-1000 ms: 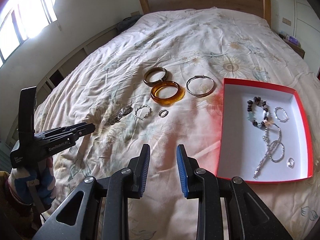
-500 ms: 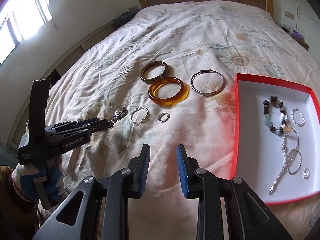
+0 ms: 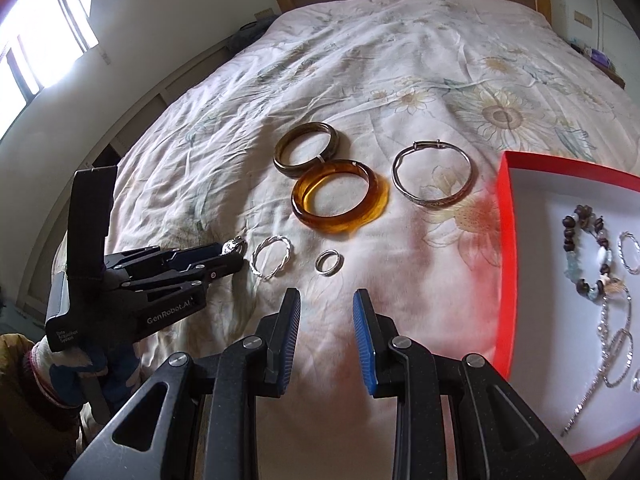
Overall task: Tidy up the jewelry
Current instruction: 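Grasp the silver wristwatch with the left gripper while the right grasps the amber bangle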
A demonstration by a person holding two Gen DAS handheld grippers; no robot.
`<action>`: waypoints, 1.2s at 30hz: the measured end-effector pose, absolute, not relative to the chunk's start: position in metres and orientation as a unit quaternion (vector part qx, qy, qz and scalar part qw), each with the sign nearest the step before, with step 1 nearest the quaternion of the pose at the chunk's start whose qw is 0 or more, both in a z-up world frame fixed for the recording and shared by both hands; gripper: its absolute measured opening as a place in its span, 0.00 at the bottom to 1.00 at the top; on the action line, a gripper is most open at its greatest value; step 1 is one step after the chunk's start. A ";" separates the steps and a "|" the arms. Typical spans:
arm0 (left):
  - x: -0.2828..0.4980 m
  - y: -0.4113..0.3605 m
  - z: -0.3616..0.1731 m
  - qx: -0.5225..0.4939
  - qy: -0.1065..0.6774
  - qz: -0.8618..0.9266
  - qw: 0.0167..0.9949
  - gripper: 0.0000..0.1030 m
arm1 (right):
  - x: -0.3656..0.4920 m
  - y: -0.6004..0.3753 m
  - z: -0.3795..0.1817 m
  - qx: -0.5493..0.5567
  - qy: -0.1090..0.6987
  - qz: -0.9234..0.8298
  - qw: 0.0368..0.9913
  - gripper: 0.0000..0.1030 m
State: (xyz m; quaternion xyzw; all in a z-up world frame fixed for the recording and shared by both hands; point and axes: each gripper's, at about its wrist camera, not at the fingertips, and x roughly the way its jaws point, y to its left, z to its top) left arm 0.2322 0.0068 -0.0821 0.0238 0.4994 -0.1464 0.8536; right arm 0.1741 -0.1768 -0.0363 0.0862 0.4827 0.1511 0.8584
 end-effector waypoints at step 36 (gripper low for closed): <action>0.248 0.033 -0.055 -0.046 0.440 -0.151 0.884 0.22 | 0.270 -0.168 -0.069 0.119 0.506 0.060 0.852 0.09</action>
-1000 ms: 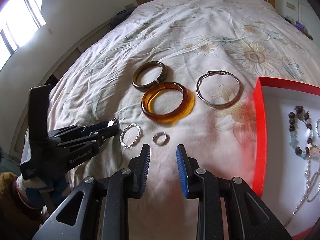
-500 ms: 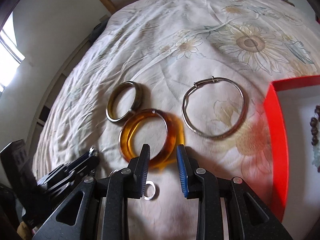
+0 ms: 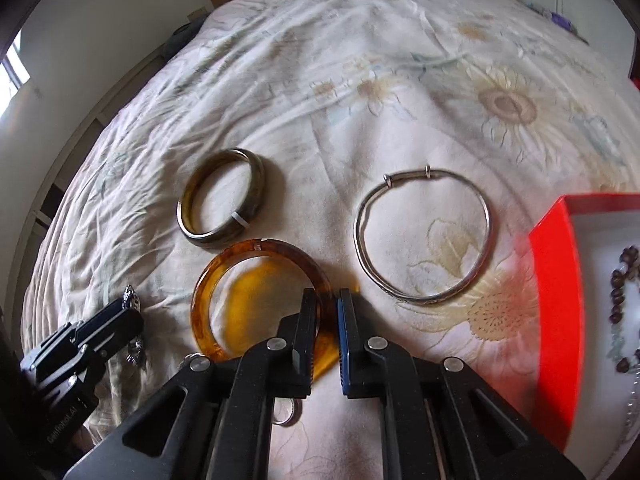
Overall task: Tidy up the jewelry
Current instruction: 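Grasp the silver wristwatch with the left gripper while the right grasps the amber bangle, then carry the watch and amber bangle into the red box and open both grippers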
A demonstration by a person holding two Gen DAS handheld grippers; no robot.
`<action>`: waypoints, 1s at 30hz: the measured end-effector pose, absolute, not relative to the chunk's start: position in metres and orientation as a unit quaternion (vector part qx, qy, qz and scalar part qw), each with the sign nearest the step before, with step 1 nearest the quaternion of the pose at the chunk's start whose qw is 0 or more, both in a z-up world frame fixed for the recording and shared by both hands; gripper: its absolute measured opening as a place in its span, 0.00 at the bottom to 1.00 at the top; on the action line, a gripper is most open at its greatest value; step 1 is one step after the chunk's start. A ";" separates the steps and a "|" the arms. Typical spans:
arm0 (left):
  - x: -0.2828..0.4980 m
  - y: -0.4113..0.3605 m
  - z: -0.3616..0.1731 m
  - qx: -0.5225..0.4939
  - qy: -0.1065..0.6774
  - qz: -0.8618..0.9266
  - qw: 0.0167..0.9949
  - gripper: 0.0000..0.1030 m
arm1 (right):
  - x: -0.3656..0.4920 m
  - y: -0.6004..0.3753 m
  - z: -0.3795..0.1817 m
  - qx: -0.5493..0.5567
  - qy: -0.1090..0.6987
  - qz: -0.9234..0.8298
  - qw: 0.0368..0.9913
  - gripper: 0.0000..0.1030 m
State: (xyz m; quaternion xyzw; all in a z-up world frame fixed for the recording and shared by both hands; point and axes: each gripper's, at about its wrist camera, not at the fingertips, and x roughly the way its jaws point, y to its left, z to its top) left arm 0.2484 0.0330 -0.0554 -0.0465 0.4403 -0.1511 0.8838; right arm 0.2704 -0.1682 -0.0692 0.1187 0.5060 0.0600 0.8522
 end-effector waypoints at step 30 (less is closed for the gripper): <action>0.176 -0.135 0.029 -0.025 0.410 -0.265 0.872 0.22 | 0.139 -0.370 0.015 0.112 0.433 -0.043 0.893 0.10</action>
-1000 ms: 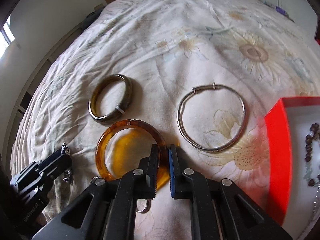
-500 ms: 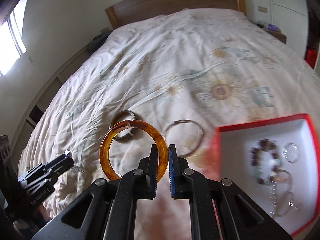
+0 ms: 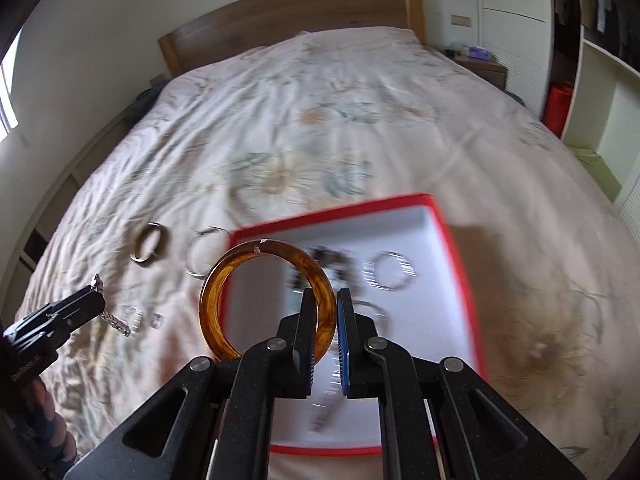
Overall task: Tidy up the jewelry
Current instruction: 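Carry the watch and amber bangle into the red box and open both grippers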
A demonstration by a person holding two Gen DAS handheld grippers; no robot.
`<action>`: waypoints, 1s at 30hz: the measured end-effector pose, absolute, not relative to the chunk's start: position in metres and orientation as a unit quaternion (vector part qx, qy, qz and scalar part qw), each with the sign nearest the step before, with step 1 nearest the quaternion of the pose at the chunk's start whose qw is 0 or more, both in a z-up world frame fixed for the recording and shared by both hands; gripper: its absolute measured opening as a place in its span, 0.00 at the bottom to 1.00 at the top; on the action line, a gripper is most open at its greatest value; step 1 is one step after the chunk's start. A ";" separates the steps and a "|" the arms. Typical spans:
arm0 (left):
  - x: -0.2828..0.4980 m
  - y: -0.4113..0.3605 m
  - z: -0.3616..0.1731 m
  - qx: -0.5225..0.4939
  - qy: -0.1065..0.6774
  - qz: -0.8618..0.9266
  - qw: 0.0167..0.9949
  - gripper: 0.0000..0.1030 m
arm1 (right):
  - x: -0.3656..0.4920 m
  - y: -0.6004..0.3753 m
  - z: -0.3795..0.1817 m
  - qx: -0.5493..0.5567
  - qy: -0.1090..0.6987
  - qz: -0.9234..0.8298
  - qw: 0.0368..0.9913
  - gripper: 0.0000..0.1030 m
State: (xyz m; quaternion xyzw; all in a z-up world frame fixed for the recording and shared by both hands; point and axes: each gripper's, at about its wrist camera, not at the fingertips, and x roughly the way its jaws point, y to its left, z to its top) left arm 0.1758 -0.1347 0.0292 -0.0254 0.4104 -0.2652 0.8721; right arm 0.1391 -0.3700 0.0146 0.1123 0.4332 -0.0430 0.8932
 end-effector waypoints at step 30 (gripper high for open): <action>0.174 -0.278 -0.060 0.024 0.506 -0.327 0.798 0.23 | 0.189 -0.414 -0.052 0.068 0.487 -0.028 0.870 0.11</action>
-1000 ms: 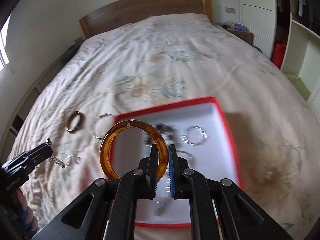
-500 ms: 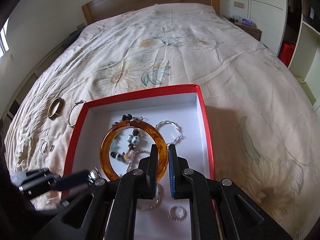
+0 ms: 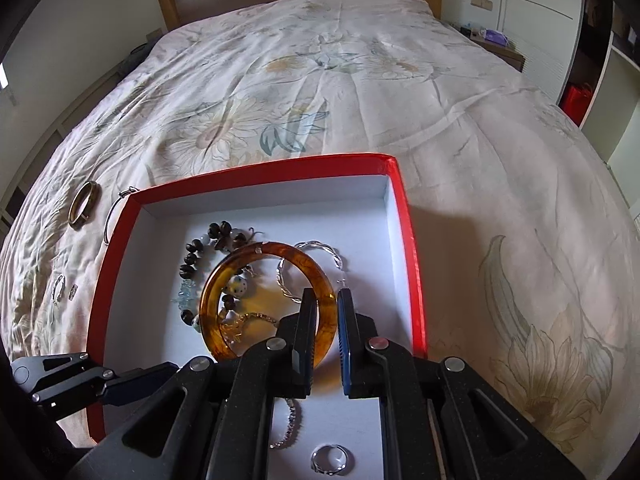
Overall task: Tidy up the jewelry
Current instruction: 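Carry the watch and amber bangle into the red box and open both grippers, then withdraw both grippers from the box back toward the remaining jewelry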
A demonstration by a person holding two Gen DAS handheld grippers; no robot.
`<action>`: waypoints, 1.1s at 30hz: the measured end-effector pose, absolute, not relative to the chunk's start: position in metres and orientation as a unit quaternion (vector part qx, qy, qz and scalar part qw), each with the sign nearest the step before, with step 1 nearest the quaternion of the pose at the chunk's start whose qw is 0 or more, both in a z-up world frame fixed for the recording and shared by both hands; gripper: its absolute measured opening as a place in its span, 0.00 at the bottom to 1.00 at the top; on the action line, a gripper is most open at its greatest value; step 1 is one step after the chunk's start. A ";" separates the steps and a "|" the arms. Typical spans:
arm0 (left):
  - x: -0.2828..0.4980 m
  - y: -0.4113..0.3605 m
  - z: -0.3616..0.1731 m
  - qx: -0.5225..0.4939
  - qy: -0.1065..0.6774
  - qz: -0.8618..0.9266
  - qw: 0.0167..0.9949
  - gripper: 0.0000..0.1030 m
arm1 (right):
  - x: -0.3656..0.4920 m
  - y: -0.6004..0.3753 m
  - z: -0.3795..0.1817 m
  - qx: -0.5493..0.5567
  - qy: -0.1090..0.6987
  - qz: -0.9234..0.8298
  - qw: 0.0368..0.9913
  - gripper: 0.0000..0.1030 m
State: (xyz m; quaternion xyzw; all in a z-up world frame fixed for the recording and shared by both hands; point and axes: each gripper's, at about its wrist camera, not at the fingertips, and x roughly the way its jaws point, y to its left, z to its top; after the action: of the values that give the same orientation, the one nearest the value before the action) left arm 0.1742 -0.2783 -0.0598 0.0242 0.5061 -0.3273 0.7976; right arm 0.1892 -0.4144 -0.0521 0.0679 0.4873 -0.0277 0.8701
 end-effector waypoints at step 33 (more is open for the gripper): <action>0.082 -0.136 0.037 0.007 0.457 -0.229 0.860 0.25 | 0.047 -0.347 0.059 0.100 0.399 0.024 0.911 0.25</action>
State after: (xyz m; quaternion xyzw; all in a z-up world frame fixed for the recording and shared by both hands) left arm 0.0820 -0.1359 0.0372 0.0069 0.4568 -0.2287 0.8597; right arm 0.0473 -0.3475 0.0593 0.1003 0.3986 0.0239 0.9113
